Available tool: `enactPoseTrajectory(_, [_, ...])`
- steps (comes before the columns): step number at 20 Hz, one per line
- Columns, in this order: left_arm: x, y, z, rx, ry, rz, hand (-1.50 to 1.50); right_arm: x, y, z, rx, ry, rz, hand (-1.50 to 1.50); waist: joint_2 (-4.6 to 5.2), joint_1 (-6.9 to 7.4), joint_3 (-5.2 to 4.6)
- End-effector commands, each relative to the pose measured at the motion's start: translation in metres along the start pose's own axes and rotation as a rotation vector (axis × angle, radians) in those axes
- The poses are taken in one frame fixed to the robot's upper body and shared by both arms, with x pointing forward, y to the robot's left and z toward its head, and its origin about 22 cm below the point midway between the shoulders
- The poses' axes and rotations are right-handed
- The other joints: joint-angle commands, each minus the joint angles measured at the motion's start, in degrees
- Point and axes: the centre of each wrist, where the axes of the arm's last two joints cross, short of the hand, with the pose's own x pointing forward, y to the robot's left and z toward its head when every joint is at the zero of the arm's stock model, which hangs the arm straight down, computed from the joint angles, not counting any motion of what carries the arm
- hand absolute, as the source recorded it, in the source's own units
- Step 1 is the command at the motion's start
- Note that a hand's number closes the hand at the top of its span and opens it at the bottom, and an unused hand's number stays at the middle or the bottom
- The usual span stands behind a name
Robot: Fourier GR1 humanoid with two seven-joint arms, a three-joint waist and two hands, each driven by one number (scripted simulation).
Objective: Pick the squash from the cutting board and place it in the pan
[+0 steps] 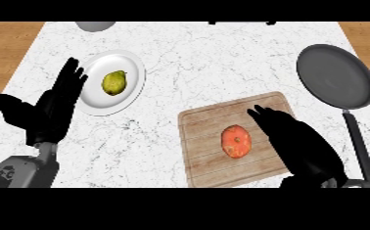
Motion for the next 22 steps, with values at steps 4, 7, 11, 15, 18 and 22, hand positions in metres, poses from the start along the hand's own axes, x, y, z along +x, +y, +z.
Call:
enactPoseTrajectory(4, [-0.012, -0.002, 0.007, 0.004, 0.0, 0.001, 0.0, 0.029, -0.001, -0.005, -0.027, 0.091, 0.149, -1.5, -0.04, -0.2, 0.02])
enactPoseTrajectory(7, [-0.006, 0.019, 0.007, -0.002, -0.015, 0.002, 0.0, 0.057, -0.001, 0.01, -0.049, 0.074, 0.144, -1.5, -0.12, -0.23, -0.01])
enactPoseTrajectory(11, [0.013, 0.005, -0.001, -0.002, 0.005, -0.002, 0.0, 0.059, 0.003, -0.006, -0.039, 0.051, 0.114, -1.5, -0.07, -0.38, 0.04])
enactPoseTrajectory(15, [-0.016, -0.004, 0.007, 0.004, 0.021, 0.022, 0.0, 0.07, 0.015, -0.03, -0.005, 0.11, 0.141, -1.5, 0.0, -0.13, 0.01])
enactPoseTrajectory(18, [-0.011, -0.006, -0.013, 0.004, 0.015, 0.006, 0.0, 0.069, 0.016, -0.042, 0.002, 0.137, 0.16, -1.5, 0.1, -0.56, 0.01])
enactPoseTrajectory(22, [-0.006, -0.002, 0.0, 0.003, 0.01, -0.011, 0.0, 0.046, 0.019, -0.048, 0.002, 0.169, 0.154, -1.5, -0.03, -0.47, 0.05])
